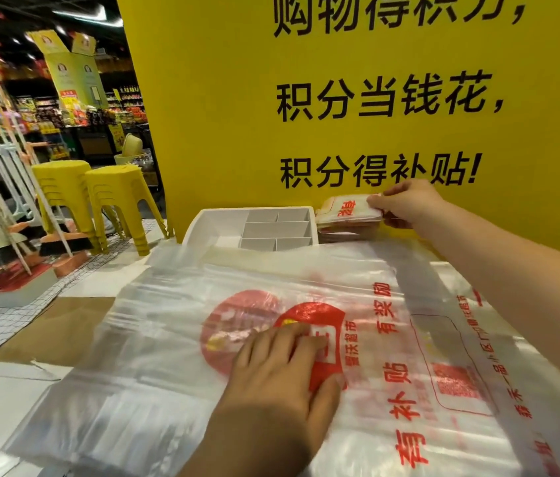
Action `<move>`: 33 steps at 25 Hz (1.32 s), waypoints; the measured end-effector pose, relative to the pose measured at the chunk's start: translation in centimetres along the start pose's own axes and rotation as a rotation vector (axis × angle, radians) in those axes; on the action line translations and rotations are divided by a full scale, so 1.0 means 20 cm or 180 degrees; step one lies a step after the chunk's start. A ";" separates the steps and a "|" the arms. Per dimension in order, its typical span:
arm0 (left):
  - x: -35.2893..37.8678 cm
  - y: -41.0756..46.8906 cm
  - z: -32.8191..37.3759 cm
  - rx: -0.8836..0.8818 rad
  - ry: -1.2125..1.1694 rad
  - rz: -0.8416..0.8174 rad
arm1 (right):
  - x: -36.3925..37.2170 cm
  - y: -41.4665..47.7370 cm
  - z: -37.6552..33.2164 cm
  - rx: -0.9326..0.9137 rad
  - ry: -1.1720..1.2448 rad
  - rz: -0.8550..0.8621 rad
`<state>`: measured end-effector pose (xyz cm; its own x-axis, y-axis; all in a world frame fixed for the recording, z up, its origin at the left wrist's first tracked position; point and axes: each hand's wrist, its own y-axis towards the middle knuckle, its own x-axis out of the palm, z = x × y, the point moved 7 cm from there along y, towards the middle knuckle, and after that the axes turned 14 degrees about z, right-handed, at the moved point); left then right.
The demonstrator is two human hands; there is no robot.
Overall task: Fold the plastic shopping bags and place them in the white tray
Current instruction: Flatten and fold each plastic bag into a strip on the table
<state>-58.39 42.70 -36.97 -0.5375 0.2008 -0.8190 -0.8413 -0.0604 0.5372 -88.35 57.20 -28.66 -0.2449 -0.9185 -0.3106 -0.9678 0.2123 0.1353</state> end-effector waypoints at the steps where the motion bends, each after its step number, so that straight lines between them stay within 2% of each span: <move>1: 0.00 -0.01 0.00 0.0049 -0.0022 0.0165 | 0.02 0.02 0.02 -0.0097 -0.0261 0.0055; 4: 0.01 -0.02 0.00 0.0076 -0.0059 0.0302 | 0.06 0.05 0.04 -0.0379 -0.0789 0.0126; 9: 0.01 -0.01 0.00 0.0107 -0.0064 0.0398 | 0.10 0.06 0.05 -0.0623 -0.0837 0.0126; 12: 0.01 -0.01 0.00 0.0067 -0.0063 0.0303 | 0.06 0.04 0.08 -0.0546 -0.0799 0.0211; 14: 0.01 0.00 0.00 -0.0032 -0.0039 0.0053 | 0.01 -0.01 0.05 -0.0761 -0.0753 0.0268; 16: 0.01 0.00 0.00 -0.0128 0.0028 -0.0247 | -0.04 -0.12 -0.02 -0.1549 -0.0812 0.0266; 19: -0.01 0.00 0.01 -0.0108 0.0073 -0.0367 | 0.00 -0.35 -0.09 -0.3260 -0.1703 -0.0034; 20: -0.01 0.00 0.02 -0.0083 0.0084 -0.0379 | 0.04 -0.37 -0.08 -0.3544 -0.2038 -0.0150; 22: -0.01 -0.01 0.03 -0.0042 0.0066 -0.0341 | 0.10 -0.36 -0.03 -0.3513 -0.2655 -0.0385; 25: -0.01 -0.01 0.02 -0.0004 0.0080 -0.0250 | 0.16 -0.35 0.01 -0.3043 -0.2942 -0.0623; 29: -0.01 -0.01 0.01 -0.0012 0.0008 -0.0234 | 0.10 -0.44 -0.03 -0.2992 -0.2741 -0.0484; 33: -0.02 0.00 0.02 -0.0075 -0.0007 -0.0341 | -0.07 -0.83 -0.04 -0.3086 -0.2240 -0.0634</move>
<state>-58.13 42.96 -36.70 -0.4442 0.2094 -0.8711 -0.8951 -0.0613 0.4416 -71.84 54.74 -29.78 -0.3664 -0.4605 -0.8085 -0.6207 -0.5263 0.5811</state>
